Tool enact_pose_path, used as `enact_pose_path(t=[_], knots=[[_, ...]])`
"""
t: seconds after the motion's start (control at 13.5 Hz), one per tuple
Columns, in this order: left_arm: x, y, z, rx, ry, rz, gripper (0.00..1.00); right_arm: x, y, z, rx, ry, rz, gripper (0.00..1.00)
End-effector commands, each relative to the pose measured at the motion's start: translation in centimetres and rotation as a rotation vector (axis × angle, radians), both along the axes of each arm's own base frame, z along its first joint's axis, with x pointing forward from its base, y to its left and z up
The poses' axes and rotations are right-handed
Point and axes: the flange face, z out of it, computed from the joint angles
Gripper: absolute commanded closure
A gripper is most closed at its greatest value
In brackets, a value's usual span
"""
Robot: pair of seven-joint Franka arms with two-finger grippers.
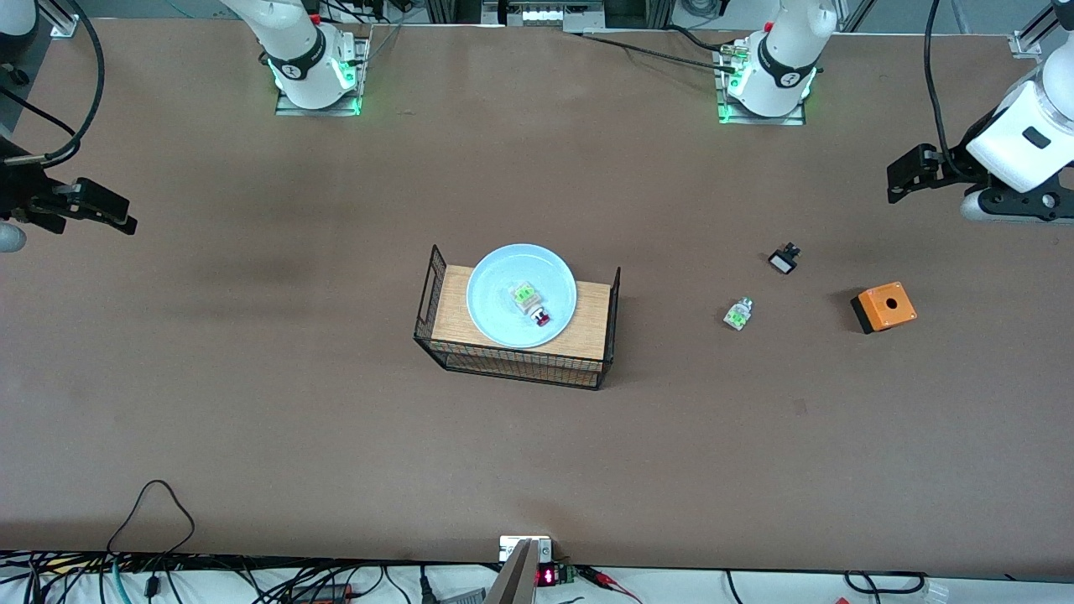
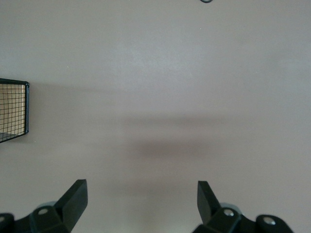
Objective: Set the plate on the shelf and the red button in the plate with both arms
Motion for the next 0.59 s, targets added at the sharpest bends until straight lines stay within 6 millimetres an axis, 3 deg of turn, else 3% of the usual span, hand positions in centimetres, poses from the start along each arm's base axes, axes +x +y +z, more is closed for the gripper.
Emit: enact_pose_path(t=[0.0, 0.52], knots=[[-0.25, -0.54, 1.41, -0.005, -0.028, -0.028, 0.00, -0.46, 0.08, 0.89, -0.003, -0.009, -0.012, 0.00], [-0.27, -0.14, 1.63, -0.006, -0.032, -0.015, 0.00, -0.45, 0.26, 0.89, -0.003, -0.009, -0.009, 0.00]])
